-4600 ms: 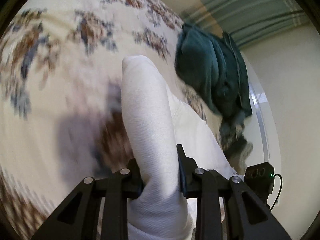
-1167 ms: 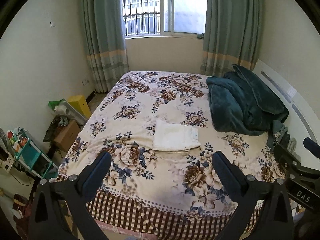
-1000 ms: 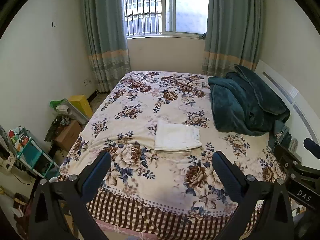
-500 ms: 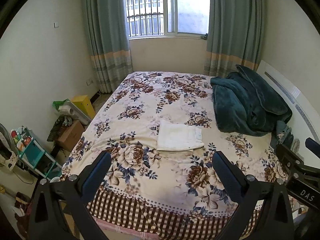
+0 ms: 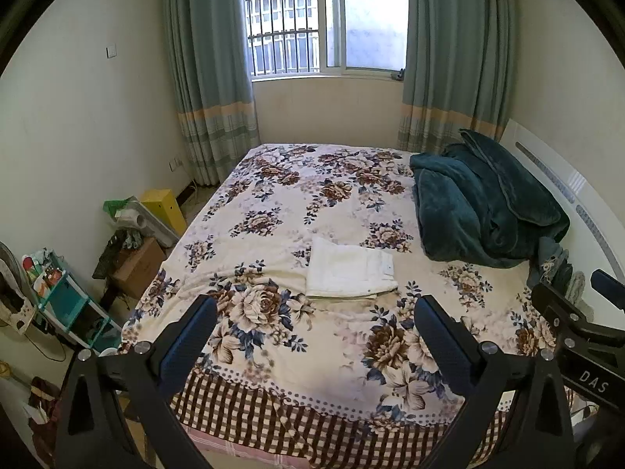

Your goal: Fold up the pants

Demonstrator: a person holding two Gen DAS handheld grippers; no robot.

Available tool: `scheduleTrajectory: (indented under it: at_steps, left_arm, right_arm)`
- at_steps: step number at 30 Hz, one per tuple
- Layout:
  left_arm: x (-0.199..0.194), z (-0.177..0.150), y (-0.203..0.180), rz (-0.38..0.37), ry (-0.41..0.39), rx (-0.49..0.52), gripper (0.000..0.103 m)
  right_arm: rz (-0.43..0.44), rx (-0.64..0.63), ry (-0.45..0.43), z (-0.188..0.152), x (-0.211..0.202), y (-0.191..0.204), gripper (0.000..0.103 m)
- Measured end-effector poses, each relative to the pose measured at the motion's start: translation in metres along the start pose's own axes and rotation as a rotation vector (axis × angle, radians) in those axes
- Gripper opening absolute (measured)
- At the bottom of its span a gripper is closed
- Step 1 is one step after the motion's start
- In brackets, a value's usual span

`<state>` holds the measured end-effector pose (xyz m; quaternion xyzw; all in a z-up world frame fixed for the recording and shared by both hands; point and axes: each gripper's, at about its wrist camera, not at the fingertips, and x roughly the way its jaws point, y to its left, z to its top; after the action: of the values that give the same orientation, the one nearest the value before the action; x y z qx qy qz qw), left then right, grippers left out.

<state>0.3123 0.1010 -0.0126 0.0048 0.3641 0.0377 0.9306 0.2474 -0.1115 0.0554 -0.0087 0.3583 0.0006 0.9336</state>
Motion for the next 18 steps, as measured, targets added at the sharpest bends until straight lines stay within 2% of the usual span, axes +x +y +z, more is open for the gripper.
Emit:
scheduleTrajectory:
  at_steps: [18]
  left_arm:
    - [-0.0046,0.0002,-0.0017,0.004,-0.011,-0.004,0.103]
  right_arm:
    - [0.012,0.003,-0.003,0.0019,-0.0007,0.0053,0.103]
